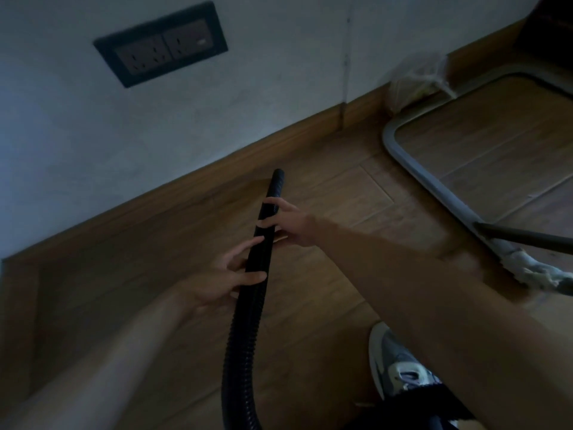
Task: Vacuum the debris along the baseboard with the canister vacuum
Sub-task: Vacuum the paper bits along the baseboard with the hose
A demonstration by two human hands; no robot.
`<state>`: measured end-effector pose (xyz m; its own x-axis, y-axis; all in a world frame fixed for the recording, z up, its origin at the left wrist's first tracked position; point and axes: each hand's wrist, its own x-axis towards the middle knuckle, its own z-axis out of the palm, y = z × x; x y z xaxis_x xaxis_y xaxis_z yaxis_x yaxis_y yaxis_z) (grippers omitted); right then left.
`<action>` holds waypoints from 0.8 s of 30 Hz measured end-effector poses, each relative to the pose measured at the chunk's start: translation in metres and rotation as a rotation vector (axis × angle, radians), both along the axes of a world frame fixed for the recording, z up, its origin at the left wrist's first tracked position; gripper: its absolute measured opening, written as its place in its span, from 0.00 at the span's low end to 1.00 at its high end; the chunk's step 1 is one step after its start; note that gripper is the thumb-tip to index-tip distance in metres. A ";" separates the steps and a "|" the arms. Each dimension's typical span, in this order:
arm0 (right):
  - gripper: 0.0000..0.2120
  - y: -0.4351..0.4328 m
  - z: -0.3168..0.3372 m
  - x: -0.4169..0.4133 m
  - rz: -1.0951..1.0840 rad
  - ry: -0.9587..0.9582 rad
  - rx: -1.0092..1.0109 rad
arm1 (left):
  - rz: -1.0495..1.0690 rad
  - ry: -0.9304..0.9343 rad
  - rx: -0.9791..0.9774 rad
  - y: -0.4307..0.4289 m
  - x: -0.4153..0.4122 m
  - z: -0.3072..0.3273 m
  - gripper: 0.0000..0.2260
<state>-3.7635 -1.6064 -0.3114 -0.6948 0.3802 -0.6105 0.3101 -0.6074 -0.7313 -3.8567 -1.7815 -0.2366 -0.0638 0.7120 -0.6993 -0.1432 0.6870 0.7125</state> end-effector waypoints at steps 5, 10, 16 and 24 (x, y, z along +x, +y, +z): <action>0.30 -0.025 0.001 -0.029 0.120 -0.010 0.030 | 0.120 0.010 -0.007 -0.032 -0.007 0.001 0.31; 0.31 -0.044 0.008 -0.049 0.212 -0.017 0.053 | 0.186 0.010 0.021 -0.058 -0.017 0.004 0.30; 0.32 -0.053 0.008 -0.047 0.224 -0.043 0.078 | 0.186 -0.017 0.044 -0.069 -0.016 -0.003 0.31; 0.32 -0.046 0.015 -0.009 0.095 -0.072 0.078 | 0.049 -0.017 0.082 -0.058 -0.005 -0.002 0.31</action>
